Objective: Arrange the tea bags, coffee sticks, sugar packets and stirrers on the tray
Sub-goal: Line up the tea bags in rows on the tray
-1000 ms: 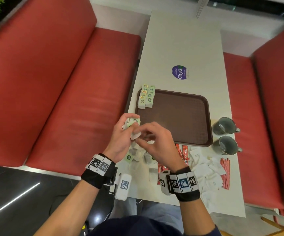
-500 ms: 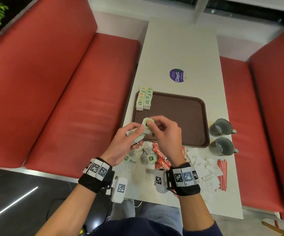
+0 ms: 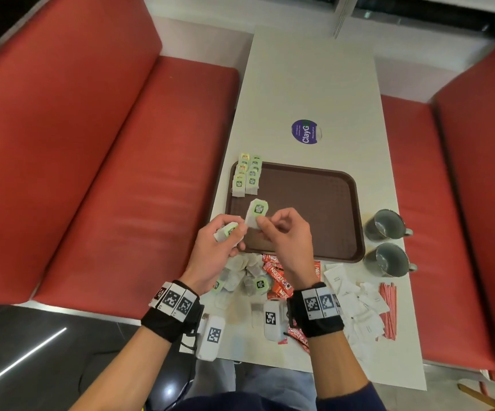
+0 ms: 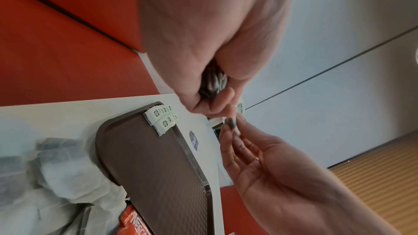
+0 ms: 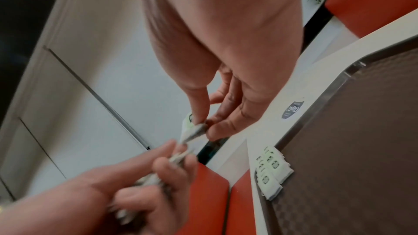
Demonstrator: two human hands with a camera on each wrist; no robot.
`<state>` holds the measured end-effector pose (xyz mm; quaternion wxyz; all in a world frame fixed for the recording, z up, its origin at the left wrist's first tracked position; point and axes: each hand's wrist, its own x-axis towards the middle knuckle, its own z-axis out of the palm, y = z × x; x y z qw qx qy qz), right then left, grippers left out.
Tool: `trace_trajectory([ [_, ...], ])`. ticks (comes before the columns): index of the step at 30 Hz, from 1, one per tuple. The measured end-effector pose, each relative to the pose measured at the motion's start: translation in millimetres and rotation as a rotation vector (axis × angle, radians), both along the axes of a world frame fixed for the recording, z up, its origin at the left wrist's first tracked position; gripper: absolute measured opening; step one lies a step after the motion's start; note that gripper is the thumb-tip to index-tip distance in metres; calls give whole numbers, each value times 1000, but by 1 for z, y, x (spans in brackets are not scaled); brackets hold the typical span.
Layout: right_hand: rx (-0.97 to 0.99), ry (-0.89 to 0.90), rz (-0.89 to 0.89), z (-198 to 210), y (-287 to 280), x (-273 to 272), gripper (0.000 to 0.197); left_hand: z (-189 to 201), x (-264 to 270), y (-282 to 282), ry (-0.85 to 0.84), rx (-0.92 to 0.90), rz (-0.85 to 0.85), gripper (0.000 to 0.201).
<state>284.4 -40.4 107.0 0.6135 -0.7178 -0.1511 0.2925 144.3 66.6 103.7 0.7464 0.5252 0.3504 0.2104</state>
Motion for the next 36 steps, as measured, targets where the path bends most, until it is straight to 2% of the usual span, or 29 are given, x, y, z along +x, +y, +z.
trace_trajectory([
  [4, -158, -174, -96, -32, 33, 38, 16, -11, -8, 12, 39, 7, 39, 12],
  [8, -290, -205, -64, -73, 76, 76, 8, -15, -19, 22, 72, 14, 41, 12],
  [13, -424, -291, 37, -102, 119, 94, 10, -17, -27, 31, 78, 8, 72, 12],
  [18, -502, -322, 87, -123, 137, 96, 13, -21, -34, 38, 71, -4, 87, 11],
  [32, -678, -369, 31, -125, 147, 84, 12, -20, -35, 41, 70, -27, 89, 11],
  [36, -651, -356, -2, -123, 151, 85, 14, -19, -37, 43, 70, -29, 102, 10],
])
